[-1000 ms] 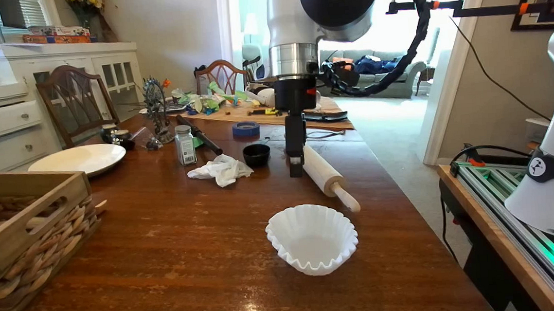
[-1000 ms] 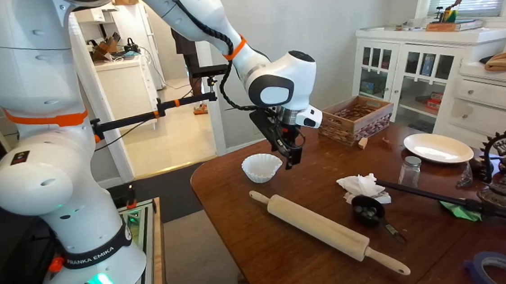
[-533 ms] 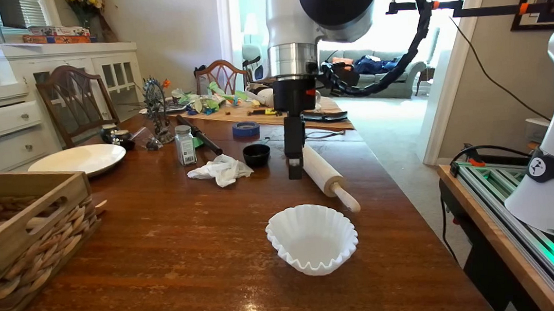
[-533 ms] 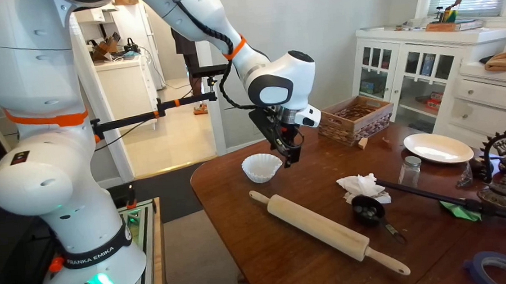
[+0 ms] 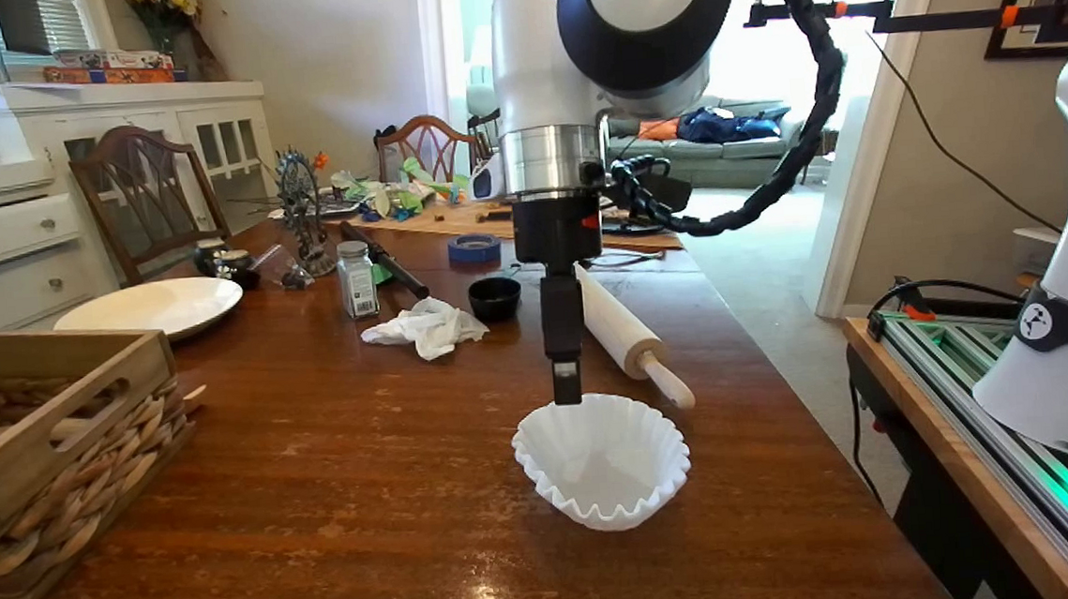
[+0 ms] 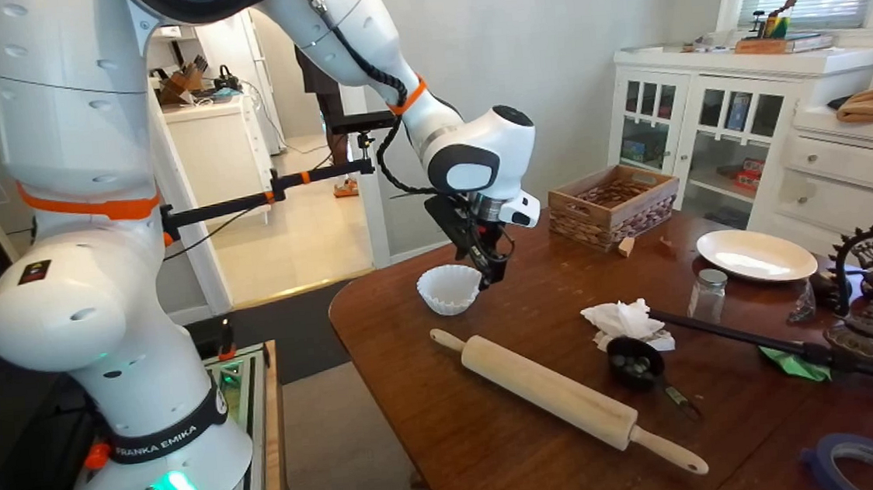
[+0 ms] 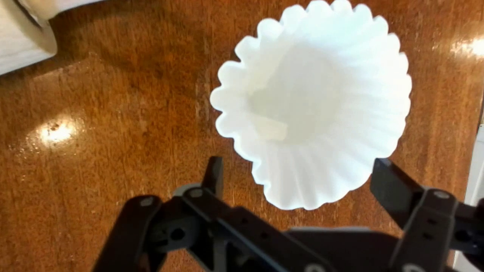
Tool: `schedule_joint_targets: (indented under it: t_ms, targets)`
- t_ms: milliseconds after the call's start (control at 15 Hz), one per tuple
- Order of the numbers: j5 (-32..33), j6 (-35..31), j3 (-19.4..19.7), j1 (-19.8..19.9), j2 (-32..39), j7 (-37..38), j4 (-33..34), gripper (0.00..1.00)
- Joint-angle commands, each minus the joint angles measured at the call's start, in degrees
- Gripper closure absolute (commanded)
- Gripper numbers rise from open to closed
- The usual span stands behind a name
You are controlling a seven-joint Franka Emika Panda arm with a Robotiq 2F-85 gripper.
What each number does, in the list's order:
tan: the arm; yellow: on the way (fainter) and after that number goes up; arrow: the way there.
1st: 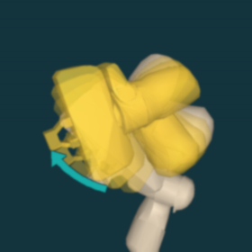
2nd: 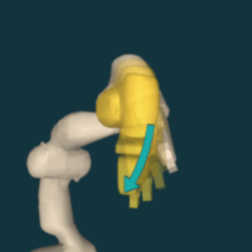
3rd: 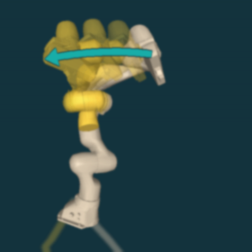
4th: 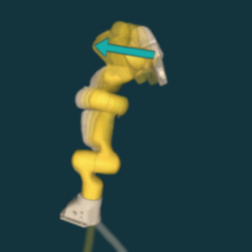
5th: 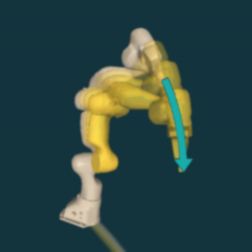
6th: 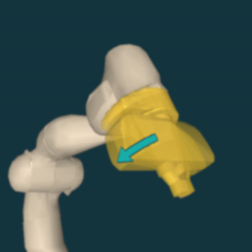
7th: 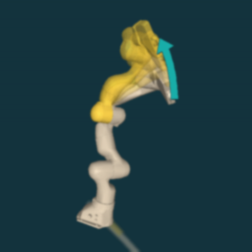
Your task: Move the white object to the right
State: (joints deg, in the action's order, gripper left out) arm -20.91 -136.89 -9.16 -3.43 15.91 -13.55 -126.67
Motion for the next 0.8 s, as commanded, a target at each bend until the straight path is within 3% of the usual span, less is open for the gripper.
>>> schedule_joint_targets:
  t_ms: [0, 67, 133, 733]
  targets:
    - [0.59, -1.06, -0.77, 0.31, 2.99, -2.55, 1.49, 0.00]
    - [1.04, -1.05, -0.83, 0.32, 3.32, -3.07, 1.68, 0.00]
    - [1.68, -0.93, -0.71, 0.25, 3.62, -3.08, 1.89, 0.18]
    - [2.81, -0.47, -0.83, 0.82, 4.61, -5.29, 2.66, 0.89]
